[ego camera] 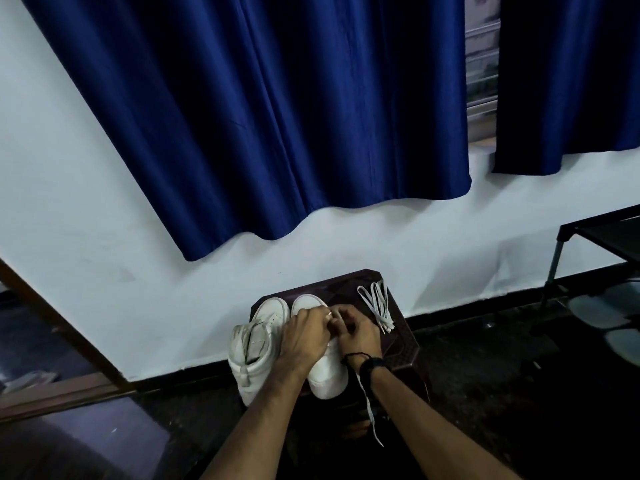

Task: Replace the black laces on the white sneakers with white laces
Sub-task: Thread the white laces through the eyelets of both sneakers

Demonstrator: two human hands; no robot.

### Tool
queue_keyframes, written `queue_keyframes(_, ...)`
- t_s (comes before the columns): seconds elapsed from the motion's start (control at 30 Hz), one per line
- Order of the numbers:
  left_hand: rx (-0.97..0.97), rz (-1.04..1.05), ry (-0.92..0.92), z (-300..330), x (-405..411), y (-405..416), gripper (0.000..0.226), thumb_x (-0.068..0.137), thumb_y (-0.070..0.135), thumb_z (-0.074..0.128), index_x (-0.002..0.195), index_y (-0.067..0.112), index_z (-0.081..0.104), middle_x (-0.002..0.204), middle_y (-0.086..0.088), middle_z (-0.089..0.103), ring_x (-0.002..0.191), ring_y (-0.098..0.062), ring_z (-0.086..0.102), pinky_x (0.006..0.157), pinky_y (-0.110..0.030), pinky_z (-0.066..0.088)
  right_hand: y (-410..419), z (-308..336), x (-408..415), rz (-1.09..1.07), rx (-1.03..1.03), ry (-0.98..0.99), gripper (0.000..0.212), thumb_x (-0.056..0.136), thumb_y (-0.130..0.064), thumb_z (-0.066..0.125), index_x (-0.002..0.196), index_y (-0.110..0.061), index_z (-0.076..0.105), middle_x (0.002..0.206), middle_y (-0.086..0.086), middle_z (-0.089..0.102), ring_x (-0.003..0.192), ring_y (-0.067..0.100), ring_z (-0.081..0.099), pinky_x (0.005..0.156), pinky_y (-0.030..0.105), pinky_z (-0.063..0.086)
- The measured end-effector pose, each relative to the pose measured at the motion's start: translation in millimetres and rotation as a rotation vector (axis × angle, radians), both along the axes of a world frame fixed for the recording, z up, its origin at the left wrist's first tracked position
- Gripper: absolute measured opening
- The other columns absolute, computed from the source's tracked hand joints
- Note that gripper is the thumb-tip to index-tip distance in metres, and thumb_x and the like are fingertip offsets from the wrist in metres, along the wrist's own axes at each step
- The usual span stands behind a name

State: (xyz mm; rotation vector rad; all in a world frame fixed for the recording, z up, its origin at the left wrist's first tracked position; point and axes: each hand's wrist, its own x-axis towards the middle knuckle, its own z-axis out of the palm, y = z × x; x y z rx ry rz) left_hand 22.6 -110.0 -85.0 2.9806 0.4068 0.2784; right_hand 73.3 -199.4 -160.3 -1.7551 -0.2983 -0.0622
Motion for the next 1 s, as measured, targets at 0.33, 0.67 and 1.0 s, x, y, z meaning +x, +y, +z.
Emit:
queue_keyframes(0.33, 0.183, -0.015, 0.0, 4.5, -0.2, -7.6, 0.033, 0.098, 0.045, 0.041, 0.112, 0.027, 0.064, 0.107, -0.006, 0.07, 0.101, -0.027, 0.066, 0.077, -0.034, 0.049, -3.6, -1.2, 14.2, -0.027, 0.065, -0.001, 0.019, 0.082, -0.048, 0.057, 0.09, -0.037, 0.071, 0.088, -0.01, 0.071, 0.087, 0.004, 0.066, 0.084, 0.032, 0.053)
queue_keyframes(0.67, 0.046, 0.009, -0.073, 1.5, -3.8, -10.2, 0.029, 0.1, 0.039, 0.044, 0.107, 0.021, 0.066, 0.101, -0.011, 0.07, 0.097, -0.031, 0.066, 0.072, -0.036, 0.047, -2.5, 2.3, 14.8, -0.015, 0.038, 0.023, 0.011, 0.088, -0.026, 0.063, 0.089, -0.029, 0.074, 0.089, -0.01, 0.073, 0.087, 0.005, 0.067, 0.086, 0.03, 0.053)
queue_keyframes(1.0, -0.145, -0.107, 0.145, 11.1, 11.7, 8.2, 0.027, 0.093, 0.034, 0.042, 0.1, 0.021, 0.064, 0.105, -0.012, 0.065, 0.101, -0.034, 0.061, 0.074, -0.039, 0.05, -4.6, 7.8, 15.6, -0.013, -0.152, -0.055, 0.016, 0.086, -0.023, 0.062, 0.095, -0.029, 0.073, 0.095, -0.003, 0.068, 0.091, 0.014, 0.063, 0.085, 0.029, 0.05)
